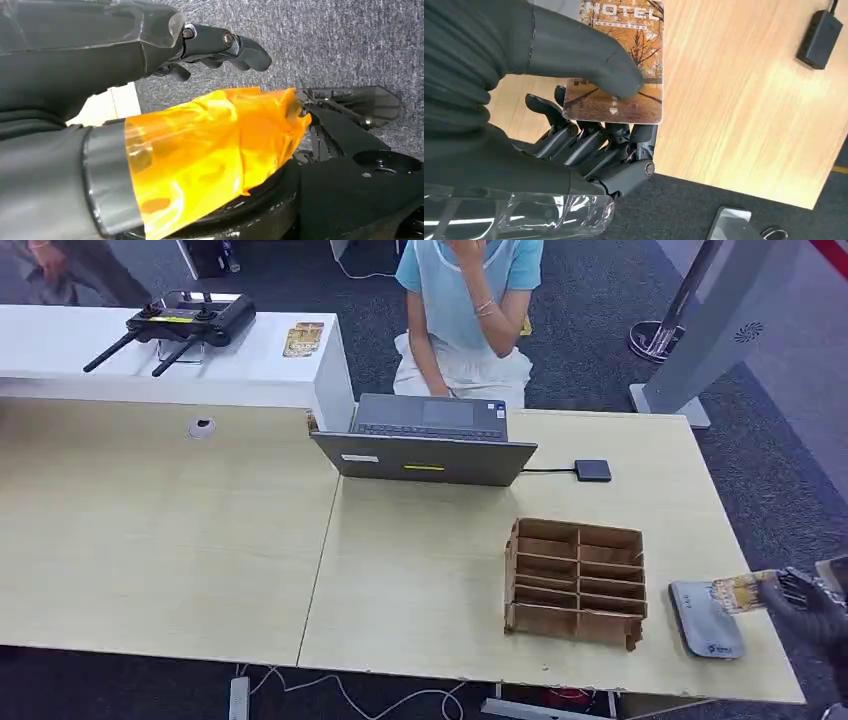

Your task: Pass the card to the sensor for recognition and then transmit it.

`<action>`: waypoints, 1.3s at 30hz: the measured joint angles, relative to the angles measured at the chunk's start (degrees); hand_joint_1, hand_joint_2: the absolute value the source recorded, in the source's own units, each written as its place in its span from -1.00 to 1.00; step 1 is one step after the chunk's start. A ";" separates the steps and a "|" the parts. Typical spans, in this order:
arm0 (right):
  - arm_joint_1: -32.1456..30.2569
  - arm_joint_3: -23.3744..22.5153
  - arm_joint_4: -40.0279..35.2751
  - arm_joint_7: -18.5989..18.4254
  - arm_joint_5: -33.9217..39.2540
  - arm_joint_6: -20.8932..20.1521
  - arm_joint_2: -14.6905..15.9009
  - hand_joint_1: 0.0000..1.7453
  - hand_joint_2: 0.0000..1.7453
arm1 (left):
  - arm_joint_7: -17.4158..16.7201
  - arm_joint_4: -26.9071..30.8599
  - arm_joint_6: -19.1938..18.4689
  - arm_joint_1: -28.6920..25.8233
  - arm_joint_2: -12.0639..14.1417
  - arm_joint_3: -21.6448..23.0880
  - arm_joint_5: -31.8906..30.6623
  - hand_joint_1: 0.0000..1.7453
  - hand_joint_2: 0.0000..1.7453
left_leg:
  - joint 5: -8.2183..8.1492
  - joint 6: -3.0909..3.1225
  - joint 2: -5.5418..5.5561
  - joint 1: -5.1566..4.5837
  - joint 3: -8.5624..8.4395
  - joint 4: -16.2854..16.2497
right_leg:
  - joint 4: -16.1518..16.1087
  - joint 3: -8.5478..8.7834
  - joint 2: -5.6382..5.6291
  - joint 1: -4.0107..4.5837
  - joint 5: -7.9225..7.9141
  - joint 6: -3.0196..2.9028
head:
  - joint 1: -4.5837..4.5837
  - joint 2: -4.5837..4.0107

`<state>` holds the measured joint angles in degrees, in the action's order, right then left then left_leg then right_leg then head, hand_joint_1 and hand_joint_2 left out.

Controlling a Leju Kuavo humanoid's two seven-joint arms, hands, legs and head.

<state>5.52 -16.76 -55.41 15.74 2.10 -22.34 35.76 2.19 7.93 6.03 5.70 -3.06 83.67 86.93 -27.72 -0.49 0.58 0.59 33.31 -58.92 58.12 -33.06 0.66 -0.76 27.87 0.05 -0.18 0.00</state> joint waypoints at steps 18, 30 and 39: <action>0.07 1.31 4.26 1.99 -3.96 2.53 -2.03 1.00 1.00 | 1.51 0.00 -0.09 -0.01 0.02 0.00 0.00 -1.00 -1.00 | 0.00 0.00 0.00 0.00 0.00 0.00 | 0.00 0.00 0.00 0.00 0.00 0.00 | -0.02 0.02; 0.60 1.31 6.40 1.73 -9.05 4.65 -3.41 1.00 1.00 | 1.66 0.00 -0.39 -0.01 0.02 0.00 0.04 -1.00 -1.00 | 0.00 0.00 0.00 0.00 0.00 0.00 | 0.00 0.01 0.01 0.00 0.00 0.00 | 0.02 0.00; 1.30 1.31 7.13 1.31 -10.31 5.88 -3.98 1.00 1.00 | 1.66 0.00 -0.42 -0.01 0.02 0.00 0.17 -1.00 -1.00 | 0.00 0.00 -0.01 0.00 -0.01 0.00 | 0.00 0.01 0.00 0.00 0.00 0.00 | 0.00 0.02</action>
<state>6.82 -15.45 -48.28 17.05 -8.22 -16.46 31.78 3.85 7.93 5.62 5.69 -3.04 83.67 87.10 -27.72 -0.49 0.57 0.58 33.31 -58.92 58.13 -33.04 0.65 -0.76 27.87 0.05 -0.17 0.02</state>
